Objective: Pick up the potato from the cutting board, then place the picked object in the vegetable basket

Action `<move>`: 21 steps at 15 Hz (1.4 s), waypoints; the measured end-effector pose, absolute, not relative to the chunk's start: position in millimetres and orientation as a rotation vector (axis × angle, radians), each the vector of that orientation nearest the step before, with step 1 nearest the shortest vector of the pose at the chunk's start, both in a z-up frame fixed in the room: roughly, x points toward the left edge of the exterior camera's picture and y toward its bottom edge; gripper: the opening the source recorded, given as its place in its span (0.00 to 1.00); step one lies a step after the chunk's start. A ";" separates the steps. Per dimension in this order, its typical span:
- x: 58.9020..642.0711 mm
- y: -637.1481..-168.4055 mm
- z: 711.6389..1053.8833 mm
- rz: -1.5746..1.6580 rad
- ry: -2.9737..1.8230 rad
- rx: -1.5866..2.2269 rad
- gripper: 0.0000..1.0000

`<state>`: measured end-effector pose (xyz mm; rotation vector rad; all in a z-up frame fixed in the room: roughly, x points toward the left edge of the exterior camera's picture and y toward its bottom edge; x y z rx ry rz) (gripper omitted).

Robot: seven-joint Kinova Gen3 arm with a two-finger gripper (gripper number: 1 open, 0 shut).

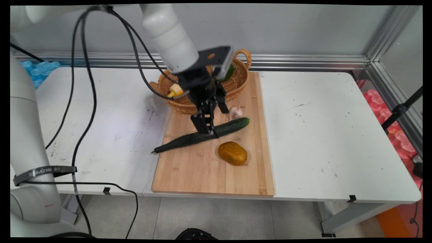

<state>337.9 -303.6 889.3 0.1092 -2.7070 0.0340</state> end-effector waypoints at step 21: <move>278.7 -330.9 807.0 -0.038 -2.789 -0.214 0.00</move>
